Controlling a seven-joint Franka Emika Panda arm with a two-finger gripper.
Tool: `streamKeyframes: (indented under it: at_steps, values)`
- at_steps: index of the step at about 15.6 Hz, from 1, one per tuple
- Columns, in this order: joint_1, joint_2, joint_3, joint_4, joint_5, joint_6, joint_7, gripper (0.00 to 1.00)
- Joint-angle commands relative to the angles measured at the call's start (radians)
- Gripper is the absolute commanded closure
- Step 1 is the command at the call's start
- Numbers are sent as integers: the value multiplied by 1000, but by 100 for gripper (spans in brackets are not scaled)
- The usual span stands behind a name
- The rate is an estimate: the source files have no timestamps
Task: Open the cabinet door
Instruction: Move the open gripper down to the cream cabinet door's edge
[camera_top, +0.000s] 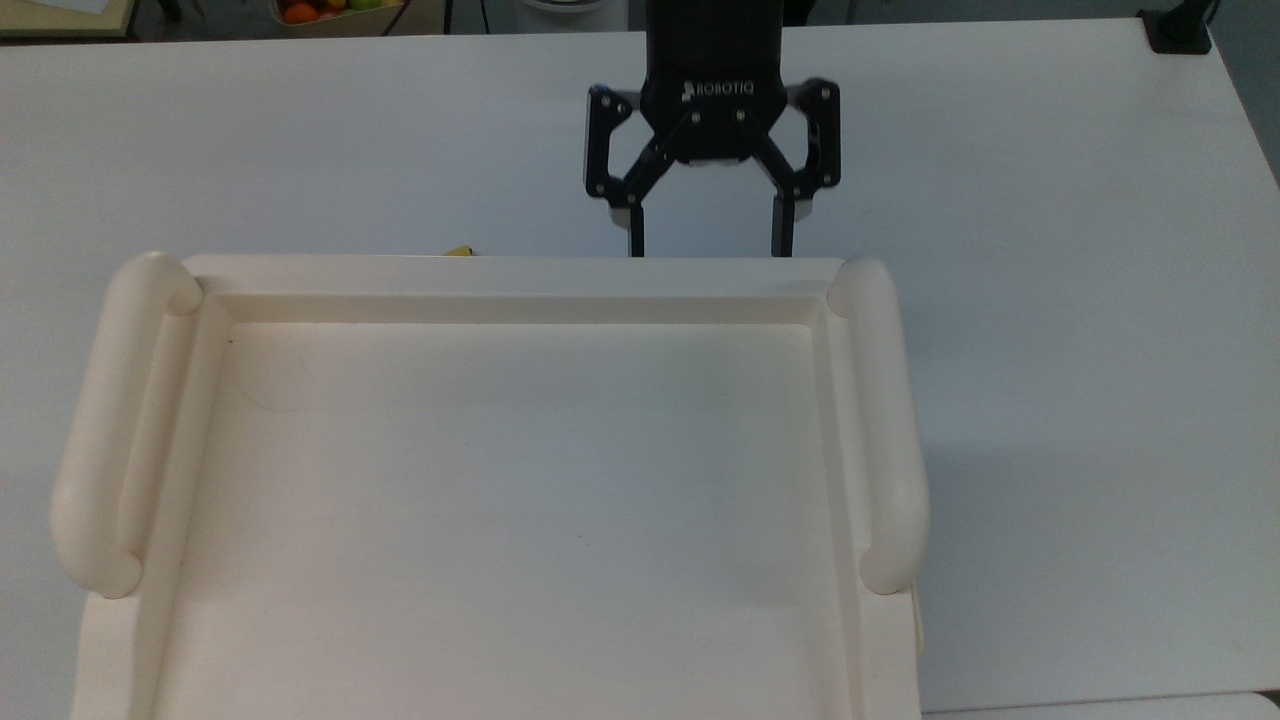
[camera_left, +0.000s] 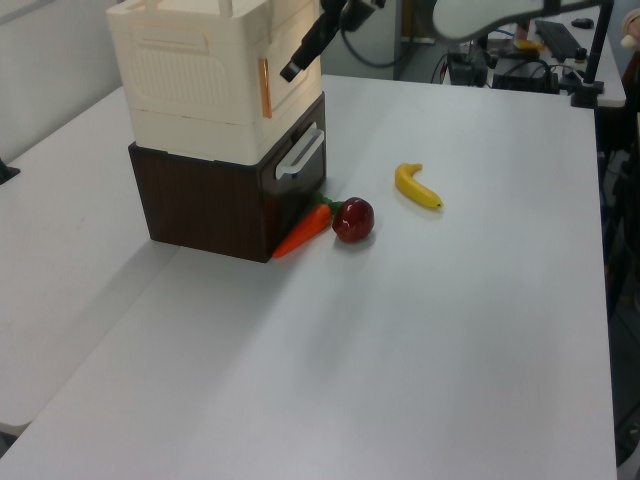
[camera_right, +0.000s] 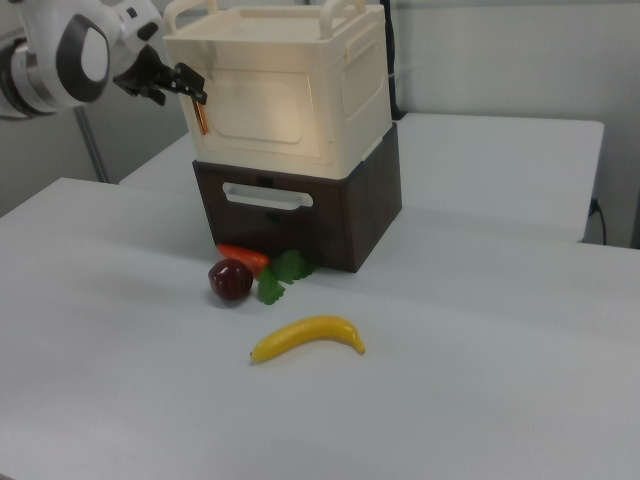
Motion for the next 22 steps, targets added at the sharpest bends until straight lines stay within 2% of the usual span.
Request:
streamKeyframes:
  at_steps: [1, 3, 5, 10, 11, 15, 18, 22]
  values:
    - [10, 80, -10, 69, -112, 53, 109, 8]
    - [11, 108, -10, 97, -158, 54, 172, 17]
    - [10, 111, -8, 98, -181, 54, 202, 30]
    - [20, 110, -8, 94, -183, 48, 218, 60]
    - [28, 105, -8, 91, -181, 45, 218, 62]
    - [34, 78, -7, 78, -178, 36, 218, 81]
    - [34, 67, -7, 72, -176, 17, 218, 91]
    - [33, 61, -7, 54, -176, 13, 218, 91]
